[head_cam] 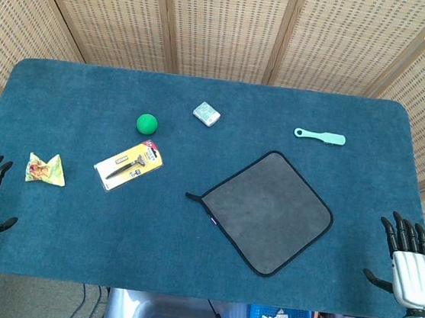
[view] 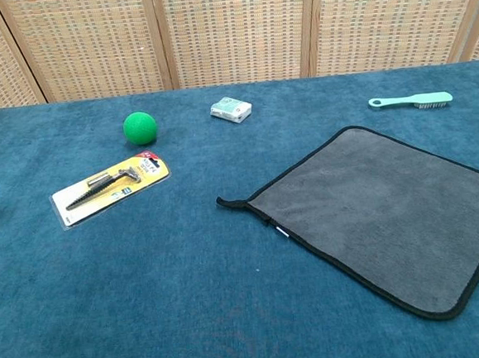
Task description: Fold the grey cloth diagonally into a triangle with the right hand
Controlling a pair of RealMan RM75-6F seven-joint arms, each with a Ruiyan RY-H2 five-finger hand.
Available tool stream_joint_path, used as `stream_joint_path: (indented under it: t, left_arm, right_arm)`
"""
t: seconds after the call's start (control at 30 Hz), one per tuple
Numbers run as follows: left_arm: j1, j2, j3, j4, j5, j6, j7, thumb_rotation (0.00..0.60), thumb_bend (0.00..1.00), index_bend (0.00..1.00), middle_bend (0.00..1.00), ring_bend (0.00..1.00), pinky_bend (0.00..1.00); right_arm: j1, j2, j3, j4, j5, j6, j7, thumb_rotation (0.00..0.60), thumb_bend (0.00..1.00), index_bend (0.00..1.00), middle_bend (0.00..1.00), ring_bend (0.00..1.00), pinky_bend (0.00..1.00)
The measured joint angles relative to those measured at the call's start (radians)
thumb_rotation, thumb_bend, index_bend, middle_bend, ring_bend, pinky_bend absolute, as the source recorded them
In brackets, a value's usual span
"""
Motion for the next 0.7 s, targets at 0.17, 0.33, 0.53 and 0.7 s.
stream_joint_path:
  t: [0.17, 0.33, 0.53, 0.7]
  left_arm:
    - [0.0, 0.0, 0.0, 0.001, -0.001, 0.0, -0.001, 0.6, 0.11, 0.0, 0.0, 0.0, 0.0]
    - [0.002, 0.001, 0.0, 0.0, 0.003, 0.007, -0.004, 0.6, 0.11, 0.0, 0.0, 0.0, 0.0]
    - [0.002, 0.003, -0.001, 0.002, 0.003, 0.006, -0.014, 0.6, 0.11, 0.0, 0.0, 0.0, 0.0]
    - [0.001, 0.004, -0.001, 0.005, 0.003, 0.004, -0.017, 0.6, 0.11, 0.0, 0.0, 0.0, 0.0]
  right_arm:
    - [0.001, -0.001, -0.002, -0.001, -0.002, -0.004, -0.002, 0.6, 0.0, 0.05, 0.0, 0.0, 0.0]
    - [0.001, -0.002, -0.007, -0.006, -0.011, -0.003, -0.006, 0.6, 0.0, 0.05, 0.0, 0.0, 0.0]
    - [0.002, -0.006, -0.011, -0.016, -0.021, 0.0, -0.023, 0.6, 0.0, 0.05, 0.0, 0.0, 0.0]
    - [0.004, -0.013, -0.015, -0.018, -0.029, -0.002, -0.035, 0.6, 0.0, 0.05, 0.0, 0.0, 0.0]
